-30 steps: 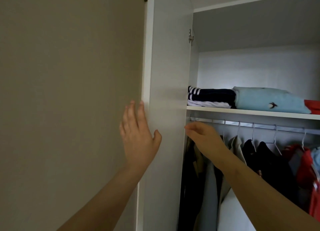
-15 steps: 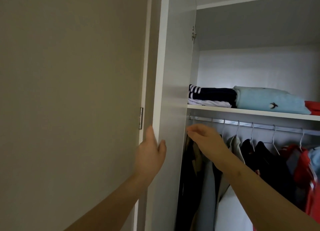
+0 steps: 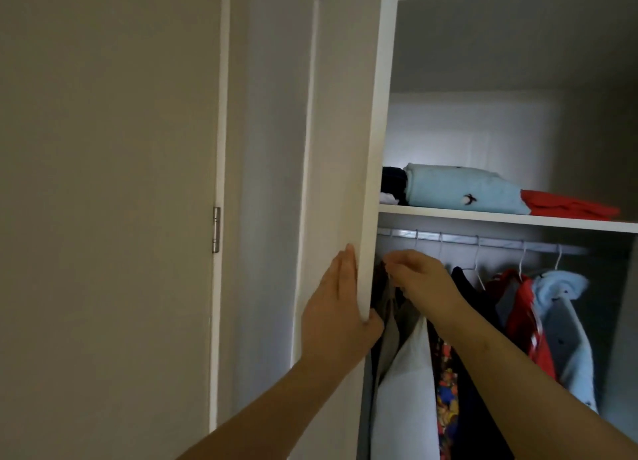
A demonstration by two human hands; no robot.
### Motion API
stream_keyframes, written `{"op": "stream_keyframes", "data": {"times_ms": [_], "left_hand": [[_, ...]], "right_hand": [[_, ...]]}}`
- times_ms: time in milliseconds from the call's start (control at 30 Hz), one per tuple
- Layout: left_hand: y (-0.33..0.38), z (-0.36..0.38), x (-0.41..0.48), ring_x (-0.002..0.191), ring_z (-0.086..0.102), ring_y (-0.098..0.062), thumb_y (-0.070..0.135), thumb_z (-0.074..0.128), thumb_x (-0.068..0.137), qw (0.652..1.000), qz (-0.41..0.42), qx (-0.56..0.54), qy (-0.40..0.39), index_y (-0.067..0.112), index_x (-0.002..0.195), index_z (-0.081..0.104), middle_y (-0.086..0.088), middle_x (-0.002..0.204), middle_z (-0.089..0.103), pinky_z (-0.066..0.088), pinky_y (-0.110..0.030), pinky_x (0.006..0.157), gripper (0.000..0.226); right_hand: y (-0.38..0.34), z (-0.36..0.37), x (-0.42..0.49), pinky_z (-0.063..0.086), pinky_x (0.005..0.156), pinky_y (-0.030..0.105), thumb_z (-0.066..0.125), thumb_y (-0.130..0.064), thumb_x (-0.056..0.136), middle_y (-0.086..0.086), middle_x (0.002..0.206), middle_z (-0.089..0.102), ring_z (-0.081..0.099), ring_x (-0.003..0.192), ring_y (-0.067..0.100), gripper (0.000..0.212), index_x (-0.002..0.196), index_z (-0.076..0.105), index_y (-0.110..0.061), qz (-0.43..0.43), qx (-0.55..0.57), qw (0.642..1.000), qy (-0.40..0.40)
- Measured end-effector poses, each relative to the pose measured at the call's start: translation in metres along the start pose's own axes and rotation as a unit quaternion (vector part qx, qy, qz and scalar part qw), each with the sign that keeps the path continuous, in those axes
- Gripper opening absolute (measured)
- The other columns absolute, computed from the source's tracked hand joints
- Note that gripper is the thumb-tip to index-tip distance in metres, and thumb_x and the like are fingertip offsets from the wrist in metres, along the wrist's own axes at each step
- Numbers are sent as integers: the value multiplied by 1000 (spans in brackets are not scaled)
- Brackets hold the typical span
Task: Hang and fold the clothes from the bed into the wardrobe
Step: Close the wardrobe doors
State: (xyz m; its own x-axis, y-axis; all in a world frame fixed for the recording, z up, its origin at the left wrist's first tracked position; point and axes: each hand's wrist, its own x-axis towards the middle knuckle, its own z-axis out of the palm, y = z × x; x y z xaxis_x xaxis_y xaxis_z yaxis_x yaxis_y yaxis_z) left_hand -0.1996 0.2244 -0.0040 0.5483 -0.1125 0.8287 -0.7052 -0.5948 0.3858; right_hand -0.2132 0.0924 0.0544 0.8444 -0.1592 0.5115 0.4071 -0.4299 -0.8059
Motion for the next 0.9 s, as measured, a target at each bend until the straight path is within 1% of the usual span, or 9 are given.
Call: {"op": "stream_keyframes", "data": {"times_ms": [100, 233, 300, 400, 500, 533, 600, 667, 900], "left_hand": [[19, 35, 7, 143, 18, -21, 25, 65, 79, 999, 32, -38, -11, 33, 132, -15, 4, 153, 5, 23, -28, 113, 97], [46, 74, 17, 138, 19, -41, 20, 68, 72, 997, 59, -39, -1, 11, 138, 3, -24, 149, 22, 27, -54, 109, 93], [54, 98, 25, 137, 13, -42, 27, 66, 74, 998, 70, -8, -1, 9, 139, 5, -27, 148, 20, 20, -56, 110, 91], [62, 136, 40, 142, -7, -37, 39, 57, 82, 996, 34, 46, -66, 22, 137, -20, -16, 154, -11, 6, -47, 117, 95], [75, 176, 54, 141, -8, -42, 43, 57, 83, 991, -14, 106, -82, 25, 132, -31, -13, 153, -19, 17, -50, 114, 102], [81, 186, 58, 141, 0, -45, 43, 61, 79, 987, -31, 131, -85, 25, 136, -26, -14, 154, -14, 25, -51, 110, 105], [92, 205, 69, 132, 30, -49, 42, 76, 62, 982, -41, 175, -51, 19, 146, 13, -20, 152, 19, 45, -51, 94, 108], [94, 226, 80, 117, 50, -48, 39, 84, 46, 977, -52, 206, -28, 13, 137, 44, -21, 138, 46, 52, -52, 80, 103], [94, 281, 108, 118, 49, -48, 31, 84, 53, 963, -100, 250, -12, 14, 135, 47, -18, 138, 47, 49, -58, 83, 91]], "right_hand": [[17, -37, 1, 43, 73, 20, 53, -19, 92, -11, 88, 63, 57, 84, 7, 20, 81, 62, -33, 12, -7, 1000, 27], [45, -84, 4, 42, 73, 23, 53, -18, 92, -8, 85, 64, 58, 81, 10, 21, 78, 62, -30, 36, -20, 997, 65], [60, -102, 8, 43, 67, 23, 53, -19, 92, -7, 81, 64, 58, 77, 10, 22, 76, 62, -30, 44, -25, 996, 77], [80, -123, 17, 44, 72, 25, 53, -18, 91, -7, 81, 64, 58, 78, 11, 23, 75, 61, -32, 61, -36, 994, 89], [100, -145, 29, 42, 74, 25, 53, -15, 90, -8, 83, 64, 57, 78, 9, 24, 75, 62, -32, 69, -41, 993, 91], [107, -153, 32, 41, 72, 23, 53, -16, 90, -9, 83, 64, 57, 77, 7, 24, 75, 62, -32, 73, -43, 992, 90], [122, -166, 38, 41, 67, 20, 52, -15, 90, -10, 81, 64, 58, 76, 6, 25, 74, 62, -32, 80, -42, 992, 89], [137, -178, 45, 43, 72, 23, 52, -14, 90, -10, 81, 64, 58, 79, 9, 26, 73, 62, -31, 88, -41, 991, 94], [185, -205, 74, 42, 72, 22, 54, -12, 89, -6, 85, 63, 58, 81, 13, 22, 78, 61, -30, 132, -42, 986, 97]]}}
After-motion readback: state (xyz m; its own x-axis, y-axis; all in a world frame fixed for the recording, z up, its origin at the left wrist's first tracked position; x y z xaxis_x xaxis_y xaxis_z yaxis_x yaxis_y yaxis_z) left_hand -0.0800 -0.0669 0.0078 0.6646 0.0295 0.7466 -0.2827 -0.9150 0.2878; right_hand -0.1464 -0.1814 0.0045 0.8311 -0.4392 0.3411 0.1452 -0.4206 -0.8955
